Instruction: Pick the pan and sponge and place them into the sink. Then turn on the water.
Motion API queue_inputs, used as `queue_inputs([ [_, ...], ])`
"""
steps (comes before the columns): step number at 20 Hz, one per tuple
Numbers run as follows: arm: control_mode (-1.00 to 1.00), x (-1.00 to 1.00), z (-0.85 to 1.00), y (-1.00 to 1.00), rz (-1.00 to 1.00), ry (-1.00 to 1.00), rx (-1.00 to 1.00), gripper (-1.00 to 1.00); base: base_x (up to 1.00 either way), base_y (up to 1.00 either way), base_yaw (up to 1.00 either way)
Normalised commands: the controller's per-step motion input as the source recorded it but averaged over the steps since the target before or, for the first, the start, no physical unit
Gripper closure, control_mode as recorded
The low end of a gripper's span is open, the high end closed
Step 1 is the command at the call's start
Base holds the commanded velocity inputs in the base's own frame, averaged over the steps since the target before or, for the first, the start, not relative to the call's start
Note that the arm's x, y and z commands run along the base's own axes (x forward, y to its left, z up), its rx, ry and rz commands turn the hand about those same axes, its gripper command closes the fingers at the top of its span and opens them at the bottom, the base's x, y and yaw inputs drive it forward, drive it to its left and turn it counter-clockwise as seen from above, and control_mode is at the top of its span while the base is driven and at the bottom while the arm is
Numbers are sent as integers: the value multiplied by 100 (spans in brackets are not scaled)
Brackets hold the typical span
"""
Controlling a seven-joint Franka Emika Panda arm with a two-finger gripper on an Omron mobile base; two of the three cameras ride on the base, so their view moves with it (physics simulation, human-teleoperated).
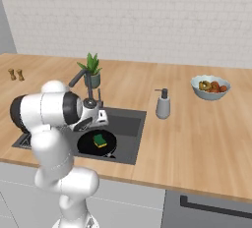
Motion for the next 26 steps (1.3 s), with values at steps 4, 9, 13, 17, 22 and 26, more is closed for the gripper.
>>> queue_inputs([
  [4,-100,0,100,-39,-11,-1,20,-100,0,0,0],
  [9,-100,0,100,-40,-9,-6,22,-100,0,0,0],
  [13,-100,1,100,-31,-7,-8,19,-100,0,0,0],
  [17,-100,1,82,-10,-5,-21,17,-100,0,0,0],
  [22,-100,0,1,0,0,-43,15,-100,0,0,0],
  [26,-100,0,-5,0,0,-39,10,-100,0,0,0],
])
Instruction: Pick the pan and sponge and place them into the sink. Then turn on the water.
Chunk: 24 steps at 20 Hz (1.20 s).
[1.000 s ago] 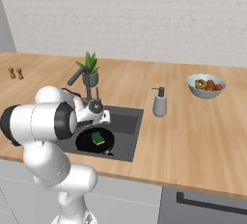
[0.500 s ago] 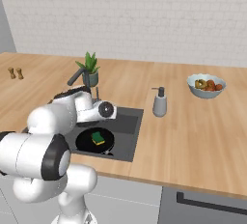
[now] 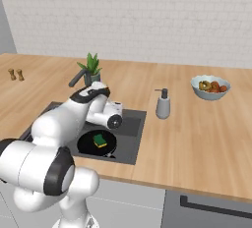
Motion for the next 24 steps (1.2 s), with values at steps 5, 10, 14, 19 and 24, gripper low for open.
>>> queue_inputs([
  [5,-100,-16,-44,0,0,-44,0,-100,0,0,0],
  [10,-100,-23,0,3,-1,-33,0,-100,0,0,0],
  [14,-100,12,-9,0,-7,0,0,-100,0,0,0],
  [19,-100,46,-5,0,-4,8,0,-100,0,0,0],
  [24,-100,13,0,14,0,0,0,-100,0,0,0],
])
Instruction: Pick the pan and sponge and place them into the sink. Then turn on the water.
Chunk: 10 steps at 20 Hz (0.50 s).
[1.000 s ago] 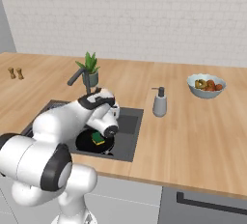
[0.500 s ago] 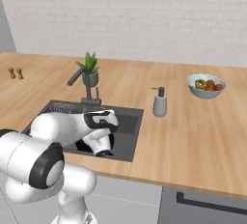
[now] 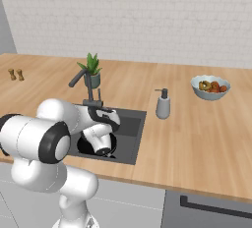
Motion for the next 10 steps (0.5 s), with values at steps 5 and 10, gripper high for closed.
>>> queue_inputs([
  [5,-100,31,-12,19,0,4,0,-100,0,0,0],
  [10,-100,45,-11,4,0,0,0,-100,0,0,0],
])
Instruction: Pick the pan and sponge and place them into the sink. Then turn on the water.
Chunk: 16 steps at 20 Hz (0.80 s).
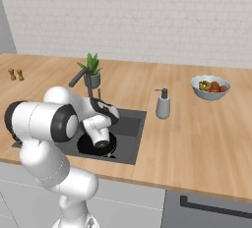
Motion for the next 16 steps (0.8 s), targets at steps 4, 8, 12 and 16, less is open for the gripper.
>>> queue_inputs([
  [4,-100,33,-10,3,0,-2,3,-100,0,0,0],
  [8,-100,22,-8,0,0,-5,4,-100,0,0,0],
  [12,-100,26,-1,0,0,0,4,-100,0,0,0],
  [16,-100,18,-1,0,0,0,0,-100,0,0,0],
])
